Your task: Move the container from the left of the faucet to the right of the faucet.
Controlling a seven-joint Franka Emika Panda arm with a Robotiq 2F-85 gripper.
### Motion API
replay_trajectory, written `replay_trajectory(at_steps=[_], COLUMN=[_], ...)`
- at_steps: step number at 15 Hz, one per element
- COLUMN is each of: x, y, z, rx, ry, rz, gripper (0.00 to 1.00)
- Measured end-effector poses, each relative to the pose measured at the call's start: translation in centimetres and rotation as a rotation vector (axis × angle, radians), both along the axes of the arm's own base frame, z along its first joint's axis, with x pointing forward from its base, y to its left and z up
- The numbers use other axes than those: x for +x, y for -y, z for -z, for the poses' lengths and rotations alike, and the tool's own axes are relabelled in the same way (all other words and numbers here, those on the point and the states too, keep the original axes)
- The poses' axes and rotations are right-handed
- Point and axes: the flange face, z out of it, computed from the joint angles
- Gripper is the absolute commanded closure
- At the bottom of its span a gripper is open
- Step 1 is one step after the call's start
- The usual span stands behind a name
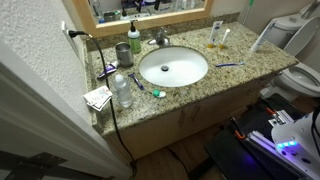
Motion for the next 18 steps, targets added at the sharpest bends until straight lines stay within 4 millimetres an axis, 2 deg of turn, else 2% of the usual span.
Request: replay_trajectory(at_steps=[3, 6, 8, 12, 18], x=[1.8, 1.8, 2.0, 4.1, 6.4], y=[-0.8, -1.0, -0.7, -1.4, -3.2], z=[0.7, 0.7, 2.1, 5.3, 7.5], rx=[0.026, 0.020, -0.001, 0.000, 0.026], ry=[0.009, 0.002, -0.041, -0.057, -0.032], rz=[0.004, 0.005, 0.015, 0.038, 0.113], gripper=[0.00, 0.00, 0.00, 0.00, 0.00])
